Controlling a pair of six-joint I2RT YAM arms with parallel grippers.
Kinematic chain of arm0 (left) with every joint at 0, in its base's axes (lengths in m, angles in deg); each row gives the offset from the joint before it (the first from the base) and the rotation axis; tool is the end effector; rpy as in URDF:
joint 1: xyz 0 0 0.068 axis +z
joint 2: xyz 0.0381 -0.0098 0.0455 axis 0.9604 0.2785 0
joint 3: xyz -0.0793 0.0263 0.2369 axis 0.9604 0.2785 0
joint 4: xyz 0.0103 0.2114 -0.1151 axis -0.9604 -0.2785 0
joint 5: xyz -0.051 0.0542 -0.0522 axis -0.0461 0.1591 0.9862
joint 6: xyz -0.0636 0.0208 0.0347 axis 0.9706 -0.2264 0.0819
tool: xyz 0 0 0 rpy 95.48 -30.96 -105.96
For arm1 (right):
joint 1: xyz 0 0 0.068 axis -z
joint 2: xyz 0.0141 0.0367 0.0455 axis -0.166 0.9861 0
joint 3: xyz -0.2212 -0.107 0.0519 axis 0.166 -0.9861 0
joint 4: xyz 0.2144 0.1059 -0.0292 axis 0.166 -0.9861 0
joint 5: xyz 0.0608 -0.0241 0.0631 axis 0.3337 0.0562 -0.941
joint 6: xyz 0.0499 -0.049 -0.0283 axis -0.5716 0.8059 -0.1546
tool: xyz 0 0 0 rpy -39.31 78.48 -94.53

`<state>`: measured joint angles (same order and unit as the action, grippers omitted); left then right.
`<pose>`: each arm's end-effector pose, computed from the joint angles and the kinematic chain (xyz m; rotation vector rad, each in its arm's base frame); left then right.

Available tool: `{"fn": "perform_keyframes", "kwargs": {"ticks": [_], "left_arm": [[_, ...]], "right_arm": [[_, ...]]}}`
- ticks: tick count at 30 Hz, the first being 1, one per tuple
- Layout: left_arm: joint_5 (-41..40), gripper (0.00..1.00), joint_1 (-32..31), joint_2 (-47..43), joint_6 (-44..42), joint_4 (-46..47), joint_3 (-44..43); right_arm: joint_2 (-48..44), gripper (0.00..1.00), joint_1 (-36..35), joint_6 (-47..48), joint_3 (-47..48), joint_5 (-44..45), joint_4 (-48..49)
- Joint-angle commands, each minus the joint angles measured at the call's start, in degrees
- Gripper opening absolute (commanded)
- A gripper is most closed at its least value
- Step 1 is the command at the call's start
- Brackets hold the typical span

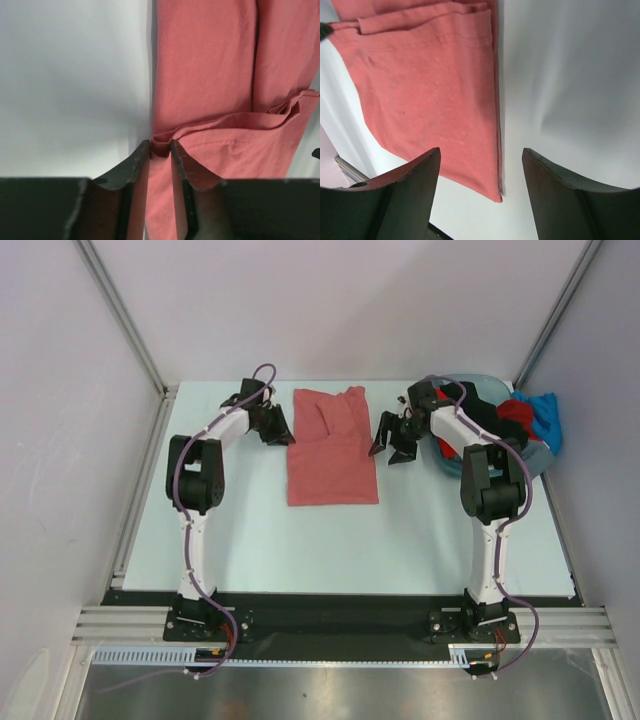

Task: Fold and stack the t-shirts
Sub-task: Fold the tshirt

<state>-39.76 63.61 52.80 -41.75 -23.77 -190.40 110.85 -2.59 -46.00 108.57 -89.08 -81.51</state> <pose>0.4674 -0.1071 0.1330 -0.2058 2.6074 -0.6915 0.4218 0.1196 0.1593 0.0619 2.7340 0.7901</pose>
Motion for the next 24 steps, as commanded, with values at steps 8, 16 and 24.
{"fn": "perform_keyframes", "kwargs": {"ticks": [8,16,24], "left_arm": [[1.29,0.03,-0.86,2.36,0.89,-0.01,-5.39],[0.93,0.0,-2.17,-0.55,1.24,2.45,-6.19],[-3.28,0.01,-1.82,6.57,2.12,-3.87,-12.6]], "right_arm": [[-1.53,0.72,-0.95,0.25,-1.97,0.6,0.46],[-1.88,0.72,-1.22,-0.45,-3.38,0.16,1.34],[-2.76,0.72,-1.48,-0.45,-4.34,0.6,1.08]]}}
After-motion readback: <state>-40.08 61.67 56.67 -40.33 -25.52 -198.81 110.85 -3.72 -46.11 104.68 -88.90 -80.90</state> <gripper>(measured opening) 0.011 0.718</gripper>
